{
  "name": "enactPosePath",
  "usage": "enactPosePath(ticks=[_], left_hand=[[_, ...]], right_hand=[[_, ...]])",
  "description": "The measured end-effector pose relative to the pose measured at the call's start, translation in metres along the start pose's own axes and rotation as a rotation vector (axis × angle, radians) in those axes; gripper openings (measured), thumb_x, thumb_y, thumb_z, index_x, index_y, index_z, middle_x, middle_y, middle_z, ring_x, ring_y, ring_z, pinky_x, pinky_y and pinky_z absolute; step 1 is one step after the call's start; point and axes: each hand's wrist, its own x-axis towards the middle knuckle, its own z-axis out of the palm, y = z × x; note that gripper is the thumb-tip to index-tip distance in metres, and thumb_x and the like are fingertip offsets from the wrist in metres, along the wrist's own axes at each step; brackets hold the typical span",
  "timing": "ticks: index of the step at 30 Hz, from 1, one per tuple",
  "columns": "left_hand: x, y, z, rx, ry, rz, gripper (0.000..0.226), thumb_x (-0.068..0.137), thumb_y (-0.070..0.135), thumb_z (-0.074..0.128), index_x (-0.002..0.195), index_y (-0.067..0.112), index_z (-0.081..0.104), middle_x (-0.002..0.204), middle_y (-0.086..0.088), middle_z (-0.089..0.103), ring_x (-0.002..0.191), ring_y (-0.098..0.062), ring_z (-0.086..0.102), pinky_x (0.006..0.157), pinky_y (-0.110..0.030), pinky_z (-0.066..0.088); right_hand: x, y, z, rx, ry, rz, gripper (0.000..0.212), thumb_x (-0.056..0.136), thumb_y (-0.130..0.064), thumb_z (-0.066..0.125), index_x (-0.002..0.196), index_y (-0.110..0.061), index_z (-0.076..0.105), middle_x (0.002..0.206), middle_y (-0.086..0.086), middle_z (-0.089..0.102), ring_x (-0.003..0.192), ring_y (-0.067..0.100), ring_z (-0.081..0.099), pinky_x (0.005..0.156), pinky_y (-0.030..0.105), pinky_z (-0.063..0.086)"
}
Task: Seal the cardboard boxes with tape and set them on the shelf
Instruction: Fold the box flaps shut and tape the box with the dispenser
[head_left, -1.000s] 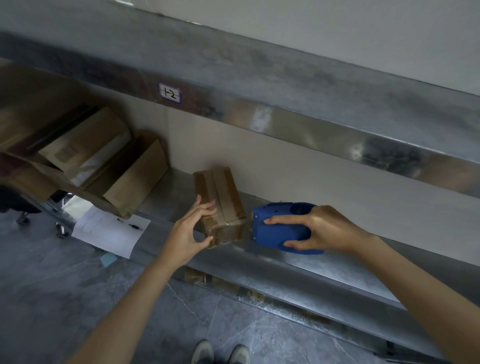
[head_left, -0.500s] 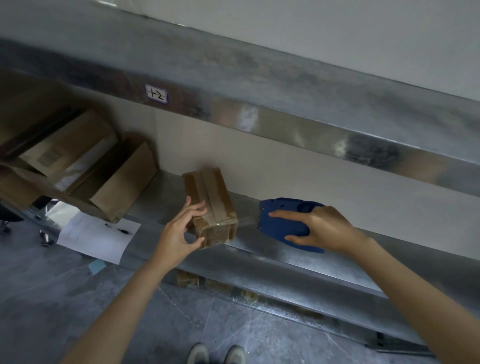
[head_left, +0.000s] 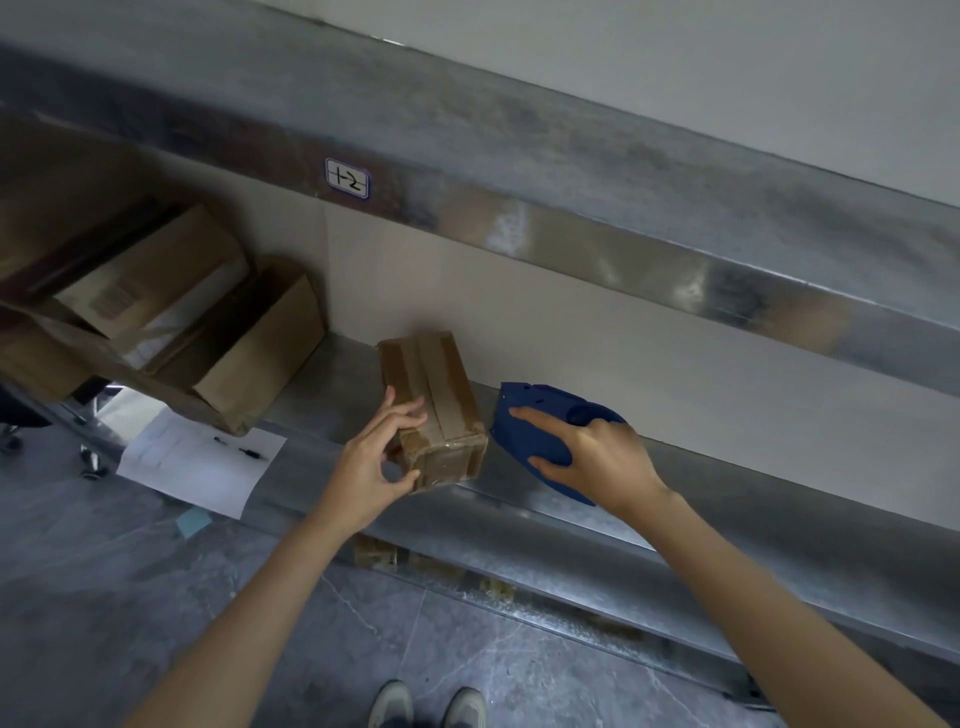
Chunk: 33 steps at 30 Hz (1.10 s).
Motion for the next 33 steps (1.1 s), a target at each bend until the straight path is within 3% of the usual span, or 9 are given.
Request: enactPosePath(ticks=[4,8,12,16,18,21,23,27,33], left_hand=[[0.002,0.000,0.001,0.006,0.016,0.013,0.058,0.073,0.006,0.083,0.124,0.018,0.059,0.149,0.029,0.039,0.151,-0.003,0.012,0.107,-0.054,0.046],[0.001,-0.001,0.003,-0.006,0.018,-0.001,0.057,0.073,0.002,0.083,0.123,0.015,0.059,0.150,0.020,0.041,0.151,-0.004,0.012,0.106,-0.055,0.046],[0.001,-0.002,0.004,-0.006,0.014,0.005,0.058,0.073,-0.001,0.082,0.123,0.016,0.059,0.150,0.024,0.041,0.152,-0.005,0.012,0.106,-0.056,0.045],[0.001,-0.001,0.000,0.004,-0.007,0.001,0.058,0.074,-0.001,0.082,0.125,0.016,0.059,0.151,0.027,0.039,0.151,-0.004,0.011,0.108,-0.057,0.043],[0.001,0.000,0.000,0.005,-0.007,0.009,0.057,0.075,-0.001,0.081,0.125,0.015,0.059,0.152,0.023,0.039,0.152,-0.004,0.011,0.108,-0.057,0.043],[0.002,0.000,0.001,-0.005,0.000,-0.006,0.057,0.075,-0.002,0.081,0.125,0.013,0.059,0.152,0.019,0.041,0.151,-0.003,0.011,0.109,-0.056,0.043],[0.002,-0.002,0.002,-0.007,0.005,-0.010,0.058,0.073,-0.002,0.082,0.125,0.013,0.059,0.151,0.019,0.041,0.151,-0.003,0.012,0.109,-0.057,0.043],[0.003,-0.005,0.004,-0.004,0.017,-0.022,0.058,0.073,-0.002,0.082,0.124,0.014,0.059,0.151,0.022,0.041,0.151,-0.003,0.012,0.109,-0.057,0.042],[0.003,-0.005,0.006,0.011,0.026,-0.014,0.059,0.072,-0.002,0.083,0.124,0.012,0.059,0.151,0.022,0.041,0.151,-0.005,0.014,0.109,-0.057,0.043]], right_hand=[[0.007,-0.009,0.005,-0.025,0.023,-0.034,0.066,0.071,-0.036,0.085,0.133,-0.033,0.061,0.041,-0.002,0.045,0.033,0.012,0.025,0.030,0.020,0.024],[0.009,-0.016,0.015,-0.080,0.036,-0.076,0.070,0.068,-0.032,0.087,0.133,-0.031,0.060,0.039,0.000,0.040,0.029,0.016,0.031,0.035,0.020,0.020],[0.014,-0.021,0.027,-0.111,0.077,-0.102,0.068,0.064,-0.025,0.089,0.127,-0.027,0.066,0.043,0.000,0.032,0.032,0.018,0.026,0.037,0.020,0.016],[0.031,-0.025,0.052,-0.040,0.032,0.037,0.070,0.073,-0.029,0.084,0.137,-0.029,0.057,0.046,0.004,0.052,0.030,0.020,0.039,0.039,0.014,0.008],[0.031,-0.018,0.061,-0.005,-0.022,0.133,0.067,0.087,-0.036,0.072,0.147,-0.034,0.042,0.060,0.008,0.063,0.039,0.020,0.044,0.037,0.018,0.014],[0.025,-0.001,0.072,0.095,-0.162,0.285,0.064,0.100,-0.043,0.050,0.155,-0.041,0.016,0.085,0.011,0.069,0.061,0.024,0.060,0.047,0.031,0.042],[0.022,0.006,0.076,0.141,-0.175,0.377,0.064,0.101,-0.044,0.047,0.155,-0.042,0.013,0.078,0.009,0.066,0.057,0.022,0.057,0.052,0.036,0.050],[0.018,0.012,0.086,0.208,-0.196,0.450,0.066,0.102,-0.044,0.047,0.155,-0.043,0.008,0.075,0.008,0.063,0.054,0.020,0.056,0.051,0.040,0.053],[0.015,0.019,0.084,0.400,-0.224,0.452,0.080,0.099,-0.039,0.055,0.154,-0.044,-0.001,0.126,0.014,0.062,0.089,0.031,0.066,0.064,0.039,0.054]])
